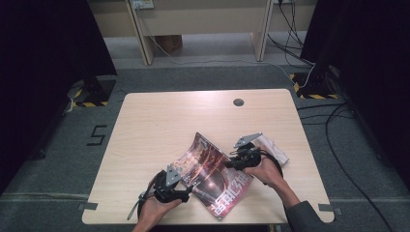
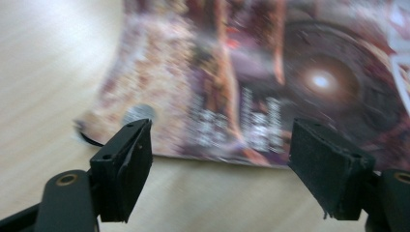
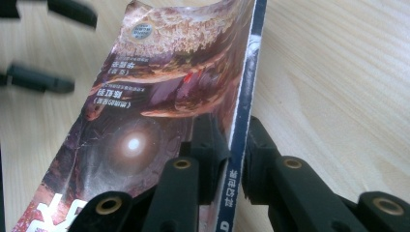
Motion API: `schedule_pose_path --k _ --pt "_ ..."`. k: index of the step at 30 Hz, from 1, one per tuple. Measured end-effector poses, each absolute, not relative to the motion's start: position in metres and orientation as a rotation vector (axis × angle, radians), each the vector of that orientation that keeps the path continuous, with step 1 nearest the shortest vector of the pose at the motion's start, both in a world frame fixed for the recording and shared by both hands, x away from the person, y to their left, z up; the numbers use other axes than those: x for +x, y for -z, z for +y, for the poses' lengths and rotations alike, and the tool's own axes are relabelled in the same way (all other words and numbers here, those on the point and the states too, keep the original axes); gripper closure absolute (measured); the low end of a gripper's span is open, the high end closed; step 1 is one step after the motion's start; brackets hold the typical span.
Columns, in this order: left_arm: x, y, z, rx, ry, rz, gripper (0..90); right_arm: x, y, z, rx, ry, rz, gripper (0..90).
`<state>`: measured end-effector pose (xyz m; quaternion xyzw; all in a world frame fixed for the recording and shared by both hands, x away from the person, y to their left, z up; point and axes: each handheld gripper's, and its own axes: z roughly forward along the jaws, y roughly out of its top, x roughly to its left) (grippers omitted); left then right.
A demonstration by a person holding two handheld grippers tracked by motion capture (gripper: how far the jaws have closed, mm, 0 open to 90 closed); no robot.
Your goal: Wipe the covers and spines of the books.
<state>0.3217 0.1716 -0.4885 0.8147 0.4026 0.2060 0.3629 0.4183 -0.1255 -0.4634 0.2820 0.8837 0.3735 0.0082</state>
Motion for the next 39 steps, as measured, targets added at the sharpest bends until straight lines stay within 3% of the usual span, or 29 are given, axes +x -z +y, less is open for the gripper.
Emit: schedule_pose_path --k 21,30,39 --pt "0.378 0.496 0.174 1.978 -0.455 0.948 19.4 0.410 0.451 -0.143 0.623 -1.197 2.832 81.8" --pt "0.382 0.501 0.173 1.984 -0.417 0.884 21.1 0.407 0.449 -0.139 0.552 -1.225 2.869 82.6" --pt "0.386 0.503 0.172 1.955 -0.348 0.778 28.4 0.404 0.449 -0.135 0.496 -1.251 2.895 82.8"
